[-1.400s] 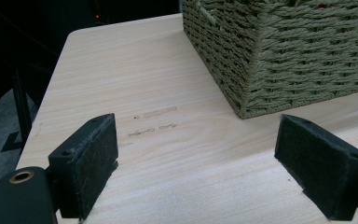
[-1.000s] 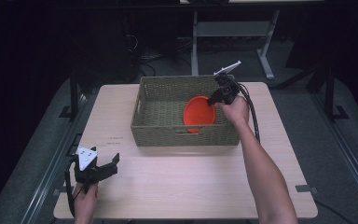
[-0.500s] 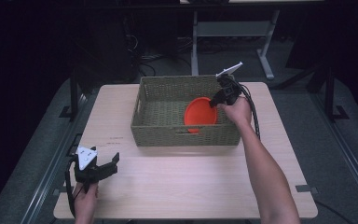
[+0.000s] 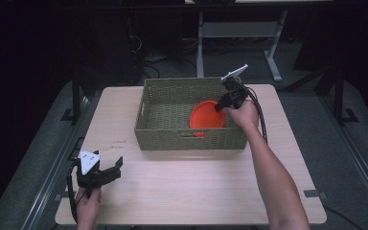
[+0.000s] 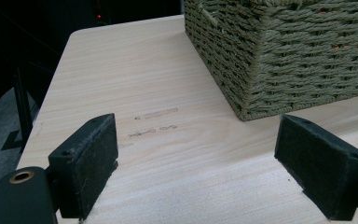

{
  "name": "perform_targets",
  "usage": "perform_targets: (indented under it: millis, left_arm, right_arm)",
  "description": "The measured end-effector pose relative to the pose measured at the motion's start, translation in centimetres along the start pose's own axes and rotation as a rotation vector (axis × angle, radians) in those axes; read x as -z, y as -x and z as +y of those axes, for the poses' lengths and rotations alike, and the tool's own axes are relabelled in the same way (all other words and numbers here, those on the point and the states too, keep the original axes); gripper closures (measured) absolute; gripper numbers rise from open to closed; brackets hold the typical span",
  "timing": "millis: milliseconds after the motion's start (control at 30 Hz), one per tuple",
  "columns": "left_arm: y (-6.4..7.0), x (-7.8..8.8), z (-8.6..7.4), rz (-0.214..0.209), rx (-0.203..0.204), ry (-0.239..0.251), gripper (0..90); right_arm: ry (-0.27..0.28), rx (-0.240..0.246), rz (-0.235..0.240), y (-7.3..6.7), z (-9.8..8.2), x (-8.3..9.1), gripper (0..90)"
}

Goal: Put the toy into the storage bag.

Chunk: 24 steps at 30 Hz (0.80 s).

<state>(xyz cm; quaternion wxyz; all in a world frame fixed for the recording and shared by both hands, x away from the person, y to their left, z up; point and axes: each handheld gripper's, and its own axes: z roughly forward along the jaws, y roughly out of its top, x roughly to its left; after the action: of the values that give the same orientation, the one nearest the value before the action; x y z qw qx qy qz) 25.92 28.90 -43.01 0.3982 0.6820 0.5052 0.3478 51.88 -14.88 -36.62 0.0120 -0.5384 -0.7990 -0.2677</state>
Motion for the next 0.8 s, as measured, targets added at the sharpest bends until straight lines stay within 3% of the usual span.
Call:
perform_targets:
  millis: [500,667,800]
  left_arm:
    - [-0.2,0.2,-0.1,0.011,0.002,0.001,12.8]
    - [0.0,0.0,-0.1,0.008,-0.002,-0.004,12.8]
    - [0.1,0.0,-0.1,0.009,-0.012,-0.004,12.8]
  right_arm:
    - [0.0,0.011,-0.062,-0.1,-0.2,0.7,61.7]
    - [0.045,0.001,0.006,0.3,-0.6,2.2,58.6]
    - [0.076,0.022,0.059,0.5,-1.6,3.4,54.7]
